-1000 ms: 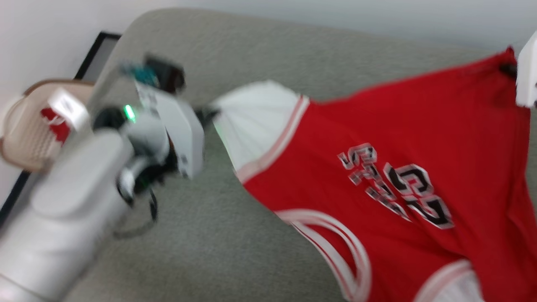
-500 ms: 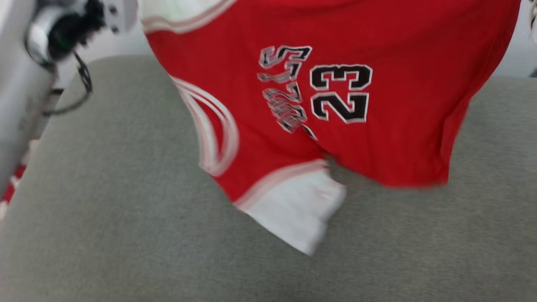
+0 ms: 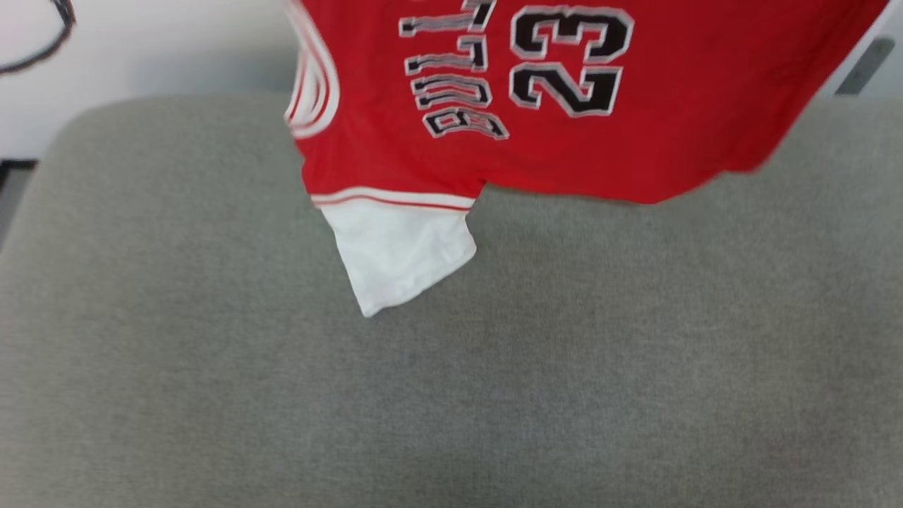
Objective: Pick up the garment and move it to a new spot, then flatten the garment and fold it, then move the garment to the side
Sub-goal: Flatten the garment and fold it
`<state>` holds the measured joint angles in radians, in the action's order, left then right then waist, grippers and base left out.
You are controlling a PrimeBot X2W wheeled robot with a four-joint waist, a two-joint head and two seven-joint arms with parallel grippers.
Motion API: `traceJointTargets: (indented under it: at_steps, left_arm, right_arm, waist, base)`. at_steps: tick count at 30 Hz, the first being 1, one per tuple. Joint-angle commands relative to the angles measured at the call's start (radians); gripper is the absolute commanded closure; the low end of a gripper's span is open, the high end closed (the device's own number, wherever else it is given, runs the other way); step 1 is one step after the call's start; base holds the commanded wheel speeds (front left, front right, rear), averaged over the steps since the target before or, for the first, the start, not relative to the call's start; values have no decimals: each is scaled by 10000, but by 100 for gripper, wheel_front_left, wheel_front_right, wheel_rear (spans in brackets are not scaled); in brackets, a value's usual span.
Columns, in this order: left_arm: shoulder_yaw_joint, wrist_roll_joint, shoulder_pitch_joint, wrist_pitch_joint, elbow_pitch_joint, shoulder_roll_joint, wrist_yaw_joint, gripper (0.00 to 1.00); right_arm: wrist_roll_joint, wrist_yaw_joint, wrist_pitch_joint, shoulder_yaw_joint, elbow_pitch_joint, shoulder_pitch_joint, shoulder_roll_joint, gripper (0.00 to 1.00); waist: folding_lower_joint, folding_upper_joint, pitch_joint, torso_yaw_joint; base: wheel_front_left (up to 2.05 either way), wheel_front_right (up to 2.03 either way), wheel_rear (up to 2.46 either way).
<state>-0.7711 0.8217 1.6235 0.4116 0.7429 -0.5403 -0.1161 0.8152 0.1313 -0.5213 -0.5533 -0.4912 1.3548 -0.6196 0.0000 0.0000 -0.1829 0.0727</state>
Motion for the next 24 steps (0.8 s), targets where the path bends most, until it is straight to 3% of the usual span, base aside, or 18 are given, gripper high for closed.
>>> traceJointTargets:
  at_steps: [1,3,7,15,18,24]
  left_arm:
    - [-24,-87,245,-128,138,103,-37,100]
    - [-25,-274,675,-470,388,167,-46,100]
    - [-7,-800,1601,-1504,984,591,362,100]
    - [433,-1746,3823,-5460,1772,1314,1152,100]
    - [744,-1658,4082,-6439,1856,1418,1012,100]
    - [803,-1520,2927,-6754,1703,1263,290,100]
  right_arm:
    - [-169,-11,113,157,-245,295,156,100]
    - [-600,-11,401,315,-698,759,361,100]
    - [-2085,-11,1769,667,-1879,1939,973,100]
    - [-5776,-11,6490,2132,-4036,4139,2266,100]
    - [-6584,-11,7229,2328,-4547,4365,2526,100]
    - [-6703,-11,7582,1970,-5370,3616,2780,100]
  waist:
    - [0,0,-1032,-77]
    - [0,0,-1683,-132]
    - [0,0,-3171,-264]
    - [0,0,-5070,-58]
    - [0,0,-5326,170]
    - [0,0,-5176,501]
  base:
    - [0,0,0]
    - [0,0,0]
    - [0,0,0]
    - [0,0,0]
    - [0,0,0]
    - [0,0,0]
